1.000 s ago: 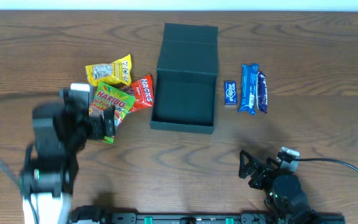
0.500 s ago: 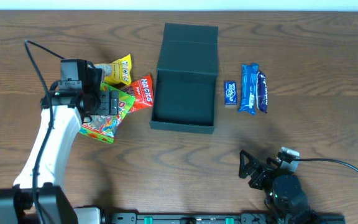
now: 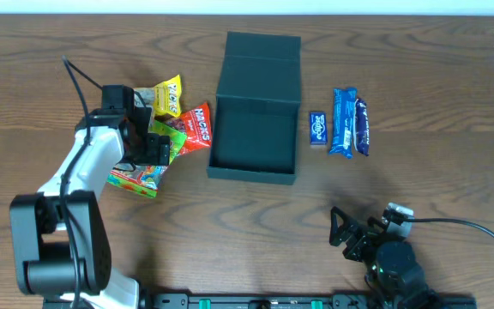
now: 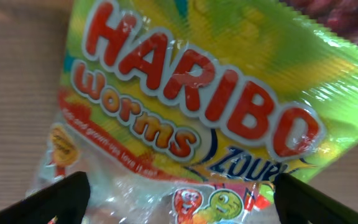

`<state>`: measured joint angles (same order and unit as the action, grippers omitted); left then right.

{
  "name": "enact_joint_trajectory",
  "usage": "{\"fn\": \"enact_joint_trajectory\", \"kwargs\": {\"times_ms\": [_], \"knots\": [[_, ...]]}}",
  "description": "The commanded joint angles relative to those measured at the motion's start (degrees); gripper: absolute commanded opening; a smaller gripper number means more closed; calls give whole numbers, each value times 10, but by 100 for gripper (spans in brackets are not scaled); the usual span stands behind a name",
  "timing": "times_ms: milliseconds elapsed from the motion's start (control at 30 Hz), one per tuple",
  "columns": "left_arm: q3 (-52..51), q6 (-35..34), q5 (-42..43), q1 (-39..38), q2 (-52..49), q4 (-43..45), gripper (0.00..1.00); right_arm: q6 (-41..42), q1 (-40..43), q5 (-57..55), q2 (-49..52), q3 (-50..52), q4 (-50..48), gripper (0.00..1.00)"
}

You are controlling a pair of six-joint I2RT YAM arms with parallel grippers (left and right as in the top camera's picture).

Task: Pack container
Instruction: 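Reach the left gripper to the Haribo bag and grasp it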

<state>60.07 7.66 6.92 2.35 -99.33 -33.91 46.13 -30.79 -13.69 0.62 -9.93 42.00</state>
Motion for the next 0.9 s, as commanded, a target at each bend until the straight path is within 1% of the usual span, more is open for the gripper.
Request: {"fn": "enact_joint_trajectory", "kwargs": {"times_ms": [0, 33, 67, 100, 167, 300, 367, 400, 600, 700, 867], "knots": [[8, 5, -9, -1, -15, 5, 82, 5, -4, -6, -3, 3, 0, 99], [8, 5, -9, -1, -19, 7, 79, 5, -4, -6, -3, 3, 0, 99], [8, 5, -9, -1, -23, 9, 70, 5, -4, -6, -3, 3, 0, 99], [8, 5, -9, -1, -26, 10, 64, 5, -4, -6, -3, 3, 0, 99], [8, 5, -9, -1, -31, 9, 48, 5, -4, -6, -3, 3, 0, 99], [8, 5, -9, -1, -33, 9, 23, 5, -4, -6, -3, 3, 0, 99], [8, 5, -9, -1, -33, 7, 6, 5, -4, -6, -3, 3, 0, 99], [8, 3, -9, -1, -33, 6, 6, 5, -4, -6, -3, 3, 0, 99], [8, -61, -9, -1, -28, -10, 6, 5, -4, -6, -3, 3, 0, 99], [9, -90, -9, -1, -10, -26, 6, 5, -4, -6, -3, 3, 0, 99], [9, -92, -16, -1, 62, -40, 6, 5, -4, -6, -3, 3, 0, 99]]}}
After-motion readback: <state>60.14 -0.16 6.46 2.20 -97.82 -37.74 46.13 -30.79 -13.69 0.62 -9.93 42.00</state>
